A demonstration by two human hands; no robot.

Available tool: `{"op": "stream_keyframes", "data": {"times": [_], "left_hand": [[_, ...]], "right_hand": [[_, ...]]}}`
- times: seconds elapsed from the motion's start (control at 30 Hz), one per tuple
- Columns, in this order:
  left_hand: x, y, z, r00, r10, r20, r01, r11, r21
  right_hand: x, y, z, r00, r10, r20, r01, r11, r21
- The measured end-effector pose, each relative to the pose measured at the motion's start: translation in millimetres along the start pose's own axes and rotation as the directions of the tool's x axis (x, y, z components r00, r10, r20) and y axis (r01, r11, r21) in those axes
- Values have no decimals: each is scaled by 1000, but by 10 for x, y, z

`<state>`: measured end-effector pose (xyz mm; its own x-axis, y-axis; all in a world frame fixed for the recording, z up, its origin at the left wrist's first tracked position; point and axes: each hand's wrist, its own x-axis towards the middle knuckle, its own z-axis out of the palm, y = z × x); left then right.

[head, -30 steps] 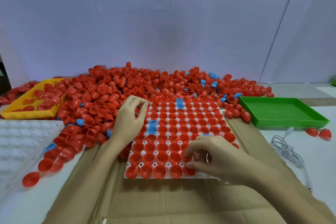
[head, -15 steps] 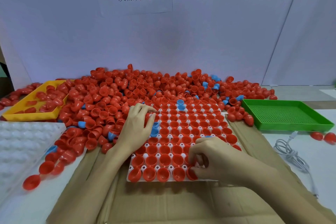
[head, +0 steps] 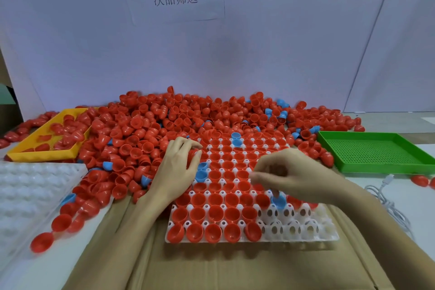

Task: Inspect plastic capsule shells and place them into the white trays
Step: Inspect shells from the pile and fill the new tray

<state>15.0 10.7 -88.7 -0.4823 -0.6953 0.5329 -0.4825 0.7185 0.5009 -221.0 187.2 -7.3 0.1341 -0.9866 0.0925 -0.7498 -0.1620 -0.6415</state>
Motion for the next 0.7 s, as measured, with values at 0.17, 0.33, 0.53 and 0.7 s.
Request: {"op": "stream_keyframes", "data": {"times": [0.17,0.33,0.53,0.7], "left_hand": [[47,-39,-59,998,-30,-61,28,999,-25],[72,-97,-29,997,-61,-45,60,998,-11],[208,1,-28,990,-81,-113,80,997,-8],[619,122,76,996,-5,90,-5,994,109]], "right_hand": [[411,308,-146,976,49,-211,-26,994,108],[545,615,-83,939,63,-338,7,979,203],[515,714,-76,919,33,-393,60,973,222],[508,701,-48,911,14,-413,85,972,219]]}}
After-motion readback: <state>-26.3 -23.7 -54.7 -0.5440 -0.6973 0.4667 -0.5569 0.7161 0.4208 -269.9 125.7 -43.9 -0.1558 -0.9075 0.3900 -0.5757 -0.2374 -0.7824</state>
